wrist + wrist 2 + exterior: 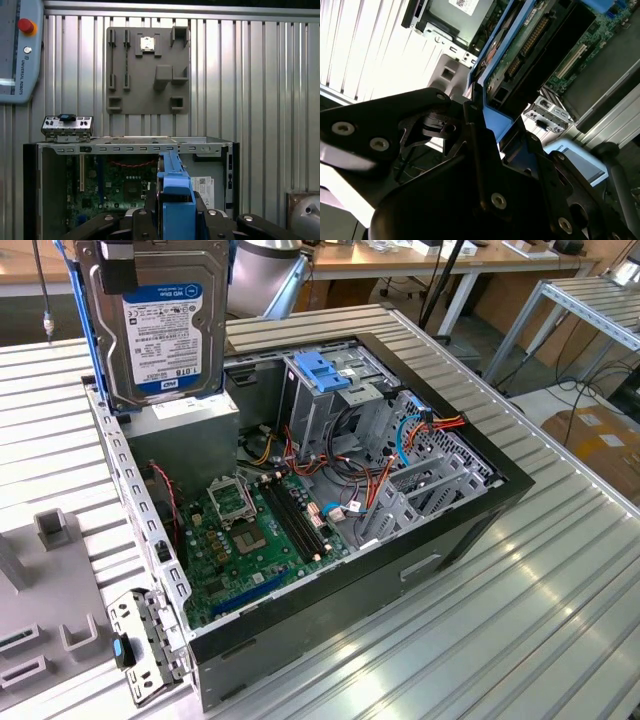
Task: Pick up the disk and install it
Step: 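Pick up the disk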
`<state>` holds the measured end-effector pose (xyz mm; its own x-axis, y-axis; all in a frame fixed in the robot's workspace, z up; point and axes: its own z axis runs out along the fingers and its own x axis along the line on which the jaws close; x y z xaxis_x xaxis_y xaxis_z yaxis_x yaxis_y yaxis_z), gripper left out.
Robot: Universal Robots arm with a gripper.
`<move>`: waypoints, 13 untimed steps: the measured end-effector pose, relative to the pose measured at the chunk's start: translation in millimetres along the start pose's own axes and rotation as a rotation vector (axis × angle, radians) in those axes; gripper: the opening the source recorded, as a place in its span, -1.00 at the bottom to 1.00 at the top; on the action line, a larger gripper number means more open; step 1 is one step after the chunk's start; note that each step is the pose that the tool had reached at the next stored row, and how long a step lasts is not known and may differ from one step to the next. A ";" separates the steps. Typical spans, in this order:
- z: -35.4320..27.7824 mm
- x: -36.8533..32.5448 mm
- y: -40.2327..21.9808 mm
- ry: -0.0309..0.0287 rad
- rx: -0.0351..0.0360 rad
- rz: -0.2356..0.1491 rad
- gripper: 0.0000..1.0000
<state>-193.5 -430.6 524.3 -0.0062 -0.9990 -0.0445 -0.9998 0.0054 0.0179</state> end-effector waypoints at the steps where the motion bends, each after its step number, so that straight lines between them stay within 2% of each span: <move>1: 0.0 0.0 -0.9 0.0000 0.0000 0.000 -0.26; 13: 0.1 0.0 -13.5 0.0000 0.0000 0.000 -0.26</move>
<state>-180.0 -430.7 523.9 -0.0062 -0.9990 -0.0446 -0.9998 0.0054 0.0178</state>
